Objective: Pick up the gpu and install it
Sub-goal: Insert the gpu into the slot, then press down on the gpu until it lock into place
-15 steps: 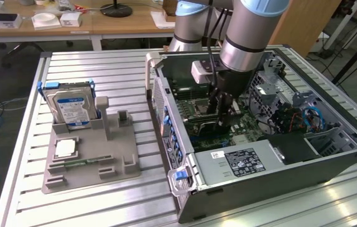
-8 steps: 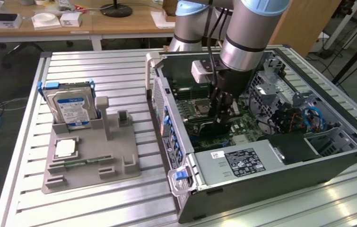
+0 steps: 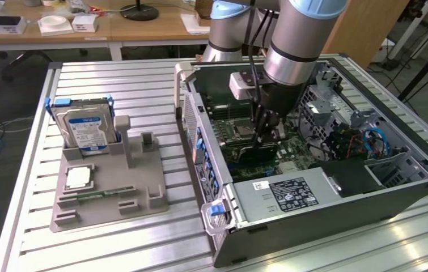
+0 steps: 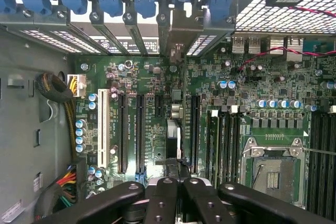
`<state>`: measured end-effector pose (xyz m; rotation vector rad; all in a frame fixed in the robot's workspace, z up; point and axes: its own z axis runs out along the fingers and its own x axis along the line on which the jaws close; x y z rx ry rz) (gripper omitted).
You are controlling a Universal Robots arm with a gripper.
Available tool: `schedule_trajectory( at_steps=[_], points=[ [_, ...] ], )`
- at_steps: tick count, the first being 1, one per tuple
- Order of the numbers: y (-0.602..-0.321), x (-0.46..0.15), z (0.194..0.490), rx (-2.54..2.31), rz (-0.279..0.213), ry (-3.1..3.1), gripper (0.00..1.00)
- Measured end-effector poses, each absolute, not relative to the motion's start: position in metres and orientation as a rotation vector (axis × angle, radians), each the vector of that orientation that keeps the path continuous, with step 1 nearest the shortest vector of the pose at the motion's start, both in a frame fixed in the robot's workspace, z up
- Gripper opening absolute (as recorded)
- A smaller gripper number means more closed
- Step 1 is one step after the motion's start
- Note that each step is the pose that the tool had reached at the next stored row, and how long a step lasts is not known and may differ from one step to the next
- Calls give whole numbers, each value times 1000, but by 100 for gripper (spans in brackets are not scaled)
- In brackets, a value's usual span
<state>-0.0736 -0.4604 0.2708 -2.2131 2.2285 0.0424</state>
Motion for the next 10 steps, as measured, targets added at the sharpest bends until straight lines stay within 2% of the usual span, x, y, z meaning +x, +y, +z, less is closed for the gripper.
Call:
schedule_trajectory(
  at_steps=[2,10],
  points=[
    [-460,-74,271,-2213,42,2228,11],
    [-460,-74,271,-2213,42,2228,11]
  ],
)
